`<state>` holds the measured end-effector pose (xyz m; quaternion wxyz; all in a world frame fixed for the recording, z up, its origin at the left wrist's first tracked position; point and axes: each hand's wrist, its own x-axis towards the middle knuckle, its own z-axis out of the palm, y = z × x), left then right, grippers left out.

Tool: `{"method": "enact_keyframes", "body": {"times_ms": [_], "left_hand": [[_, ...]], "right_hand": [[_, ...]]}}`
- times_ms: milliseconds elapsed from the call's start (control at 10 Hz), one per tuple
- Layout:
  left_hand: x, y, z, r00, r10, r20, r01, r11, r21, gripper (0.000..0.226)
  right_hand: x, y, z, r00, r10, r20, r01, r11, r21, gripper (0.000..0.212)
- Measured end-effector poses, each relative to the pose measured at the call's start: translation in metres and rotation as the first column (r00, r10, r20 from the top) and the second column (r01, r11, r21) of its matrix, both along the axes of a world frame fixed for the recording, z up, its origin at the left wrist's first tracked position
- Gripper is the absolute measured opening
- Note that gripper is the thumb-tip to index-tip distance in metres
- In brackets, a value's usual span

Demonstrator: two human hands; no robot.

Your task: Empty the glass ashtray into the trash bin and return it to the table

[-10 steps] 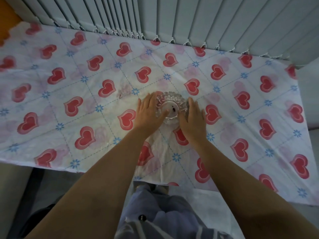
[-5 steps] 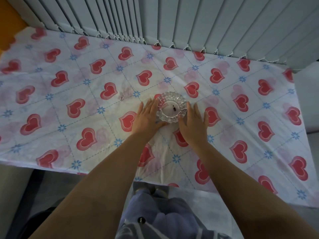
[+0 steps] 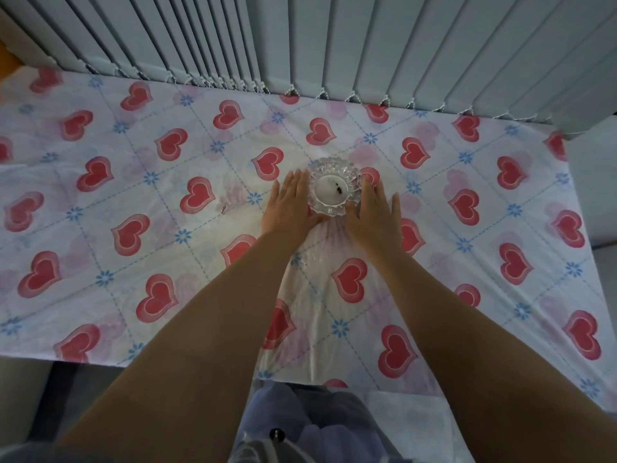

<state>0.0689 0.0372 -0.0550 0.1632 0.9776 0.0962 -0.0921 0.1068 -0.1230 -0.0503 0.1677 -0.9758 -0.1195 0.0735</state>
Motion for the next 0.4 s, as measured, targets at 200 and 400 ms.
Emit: {"method": "enact_keyframes", "body": {"times_ms": [200,400], "left_hand": [[-0.007,0.001,0.014,0.999,-0.031,-0.022,0.032,0.997,0.066,0.093],[-0.009,0.009,0.056,0.996,-0.062,0.062,0.055,0.992,0.113,0.073]], "right_hand": [[-0.005,-0.004,0.008,0.999,0.041,0.018,-0.04,0.999,-0.035,0.056],[-0.003,-0.005,0.053,0.992,0.066,0.109,-0.058,0.996,-0.075,0.056]]}}
